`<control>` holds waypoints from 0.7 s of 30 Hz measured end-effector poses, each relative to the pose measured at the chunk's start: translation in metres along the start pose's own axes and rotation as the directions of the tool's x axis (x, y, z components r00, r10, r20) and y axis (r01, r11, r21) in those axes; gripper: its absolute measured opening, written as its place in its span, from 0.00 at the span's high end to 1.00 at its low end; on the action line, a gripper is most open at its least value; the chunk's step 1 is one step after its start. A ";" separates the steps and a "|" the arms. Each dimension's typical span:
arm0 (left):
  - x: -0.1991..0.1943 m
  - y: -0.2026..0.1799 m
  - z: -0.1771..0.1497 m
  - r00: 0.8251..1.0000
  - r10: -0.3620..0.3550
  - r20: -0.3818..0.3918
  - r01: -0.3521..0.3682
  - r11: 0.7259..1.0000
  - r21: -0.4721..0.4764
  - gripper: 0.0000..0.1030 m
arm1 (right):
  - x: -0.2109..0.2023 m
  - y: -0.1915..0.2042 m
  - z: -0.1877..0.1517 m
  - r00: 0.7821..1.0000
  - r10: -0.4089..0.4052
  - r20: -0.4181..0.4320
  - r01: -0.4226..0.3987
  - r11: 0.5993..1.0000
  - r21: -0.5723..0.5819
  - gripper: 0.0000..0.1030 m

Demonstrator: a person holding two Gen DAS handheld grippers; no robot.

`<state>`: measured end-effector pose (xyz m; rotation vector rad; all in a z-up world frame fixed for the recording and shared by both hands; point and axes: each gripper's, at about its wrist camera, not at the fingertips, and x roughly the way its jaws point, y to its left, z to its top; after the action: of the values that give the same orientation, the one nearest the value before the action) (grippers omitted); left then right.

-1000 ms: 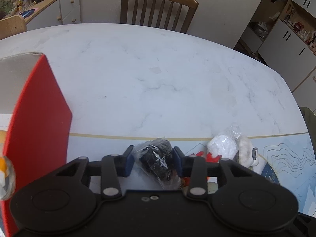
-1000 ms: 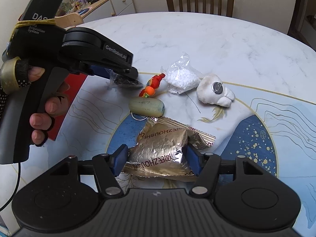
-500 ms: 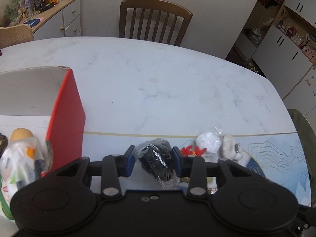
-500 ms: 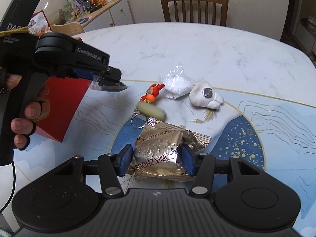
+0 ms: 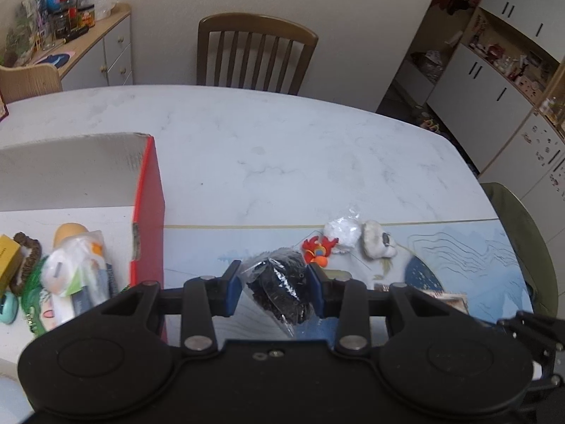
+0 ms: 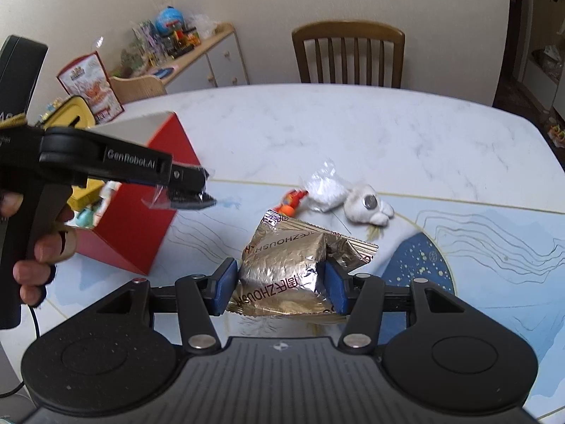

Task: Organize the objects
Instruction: 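Carry the foil bag and black bagged item over the box with both tools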

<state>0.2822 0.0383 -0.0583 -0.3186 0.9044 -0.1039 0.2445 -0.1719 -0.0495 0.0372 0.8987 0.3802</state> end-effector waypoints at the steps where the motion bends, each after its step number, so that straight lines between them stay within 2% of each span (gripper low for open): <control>1: -0.005 0.001 -0.001 1.000 -0.004 0.004 0.004 1.000 0.003 0.64 | -0.004 0.003 0.001 1.000 0.003 0.006 -0.003 1.000 -0.003 0.49; 10: -0.043 0.020 -0.009 0.999 -0.018 0.030 0.017 1.000 0.025 0.64 | -0.020 0.038 0.011 0.998 0.038 0.042 -0.036 0.998 -0.043 0.49; 21: -0.073 0.064 -0.011 0.999 -0.005 0.051 0.004 1.000 0.013 0.64 | -0.018 0.088 0.023 0.996 0.063 0.065 -0.057 0.995 -0.086 0.49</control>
<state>0.2252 0.1129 -0.0298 -0.3102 0.8518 -0.1051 0.2251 -0.0934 -0.0049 -0.0006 0.8156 0.4700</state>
